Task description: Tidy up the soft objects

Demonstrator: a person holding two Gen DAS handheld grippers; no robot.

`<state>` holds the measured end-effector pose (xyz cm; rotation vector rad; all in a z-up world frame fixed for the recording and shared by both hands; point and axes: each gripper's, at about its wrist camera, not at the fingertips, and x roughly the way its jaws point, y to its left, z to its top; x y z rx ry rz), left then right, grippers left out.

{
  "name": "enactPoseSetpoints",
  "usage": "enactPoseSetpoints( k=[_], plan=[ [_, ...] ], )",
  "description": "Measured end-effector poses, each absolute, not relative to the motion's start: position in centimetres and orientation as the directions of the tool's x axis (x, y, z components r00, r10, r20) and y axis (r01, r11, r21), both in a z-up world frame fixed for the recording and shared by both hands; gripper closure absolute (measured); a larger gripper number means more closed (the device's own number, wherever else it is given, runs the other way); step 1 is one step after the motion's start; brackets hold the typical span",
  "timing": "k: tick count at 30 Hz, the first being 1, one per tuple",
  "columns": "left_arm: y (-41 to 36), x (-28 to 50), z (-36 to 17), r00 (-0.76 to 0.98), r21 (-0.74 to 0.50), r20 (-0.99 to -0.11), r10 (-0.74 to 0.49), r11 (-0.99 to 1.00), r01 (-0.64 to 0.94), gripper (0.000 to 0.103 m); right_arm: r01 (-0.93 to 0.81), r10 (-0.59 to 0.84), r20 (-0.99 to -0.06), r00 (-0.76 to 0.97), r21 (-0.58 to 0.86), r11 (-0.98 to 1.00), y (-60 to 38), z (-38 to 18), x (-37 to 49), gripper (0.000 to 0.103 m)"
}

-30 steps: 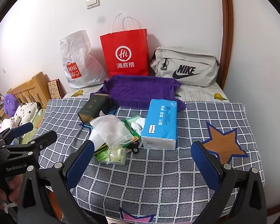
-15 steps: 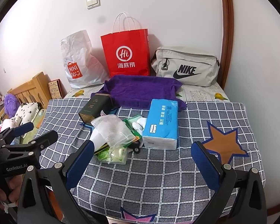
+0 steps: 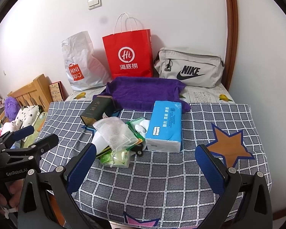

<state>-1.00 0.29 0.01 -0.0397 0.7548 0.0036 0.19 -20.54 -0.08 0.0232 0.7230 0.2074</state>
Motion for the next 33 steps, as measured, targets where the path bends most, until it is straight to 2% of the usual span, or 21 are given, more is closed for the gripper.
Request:
enactPoseSetpoints(
  k=[33],
  plan=[
    [0.88,-0.5,-0.07,0.729,-0.041,-0.684,-0.029,0.999,0.001,0.0,-0.197,0.212,-0.64,0.738,0.096,0.976,-20.19,-0.08,0.12,0.0]
  ],
)
